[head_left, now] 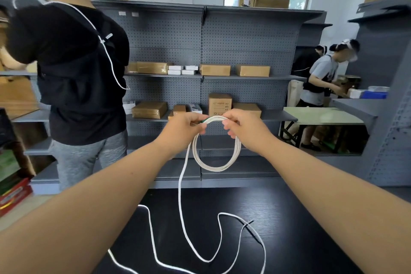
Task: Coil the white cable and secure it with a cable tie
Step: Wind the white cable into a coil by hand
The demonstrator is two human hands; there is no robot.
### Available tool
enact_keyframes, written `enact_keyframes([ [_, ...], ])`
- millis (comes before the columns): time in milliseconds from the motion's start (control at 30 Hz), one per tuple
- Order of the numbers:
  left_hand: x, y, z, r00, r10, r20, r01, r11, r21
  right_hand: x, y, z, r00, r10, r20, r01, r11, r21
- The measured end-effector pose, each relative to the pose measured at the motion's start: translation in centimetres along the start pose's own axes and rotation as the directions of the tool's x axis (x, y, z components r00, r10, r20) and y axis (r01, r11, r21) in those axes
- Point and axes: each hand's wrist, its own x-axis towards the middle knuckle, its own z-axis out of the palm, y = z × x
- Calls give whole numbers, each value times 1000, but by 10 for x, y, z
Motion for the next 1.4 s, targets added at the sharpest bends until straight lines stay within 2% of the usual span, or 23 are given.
enact_keyframes([
  [100, 4, 1, 0, 1000, 9, 0, -9, 994, 111, -1, -2, 0, 999, -26, 34, 28, 998, -59],
  [200, 6, 6, 2, 1000, 9, 21, -14, 974, 227, -1, -6, 0, 991, -100, 90, 115, 977, -179],
  [367, 7, 8, 4, 1000, 6, 19, -10, 976, 216, -1, -6, 1, 986, -122, 112, 151, 942, -300],
  [533, 10, 7, 6, 998, 24, 52, -34, 976, 215, -1, -1, 5, 989, -145, 19, 142, 923, -359],
  [633, 10, 3, 9, 1000, 23, 22, -25, 991, 130, -1, -2, 6, 983, -182, -38, 154, 914, -376],
  [767, 5, -3, 15, 999, -48, 14, 49, 994, -100, -1, 0, 7, 972, -221, -81, 172, 901, -398],
  [967, -3, -10, 15, 970, -219, 104, 240, 927, -287, -2, 1, 2, 947, -191, -257, 97, 936, -339],
  [1067, -6, -18, 16, 960, -232, 157, 275, 887, -371, -4, 1, -1, 931, -152, -332, 61, 961, -269],
  [1233, -6, -20, 19, 984, -145, 106, 171, 934, -312, -8, 4, 0, 915, -32, -401, -9, 995, -100],
  [1333, -3, -16, 16, 997, -81, -19, 79, 993, -93, -10, 4, 1, 925, 24, -379, -40, 999, -32],
  [1400, -1, -10, 13, 996, -12, -84, 18, 997, 71, -10, 4, 1, 933, 64, -354, -63, 998, 14],
])
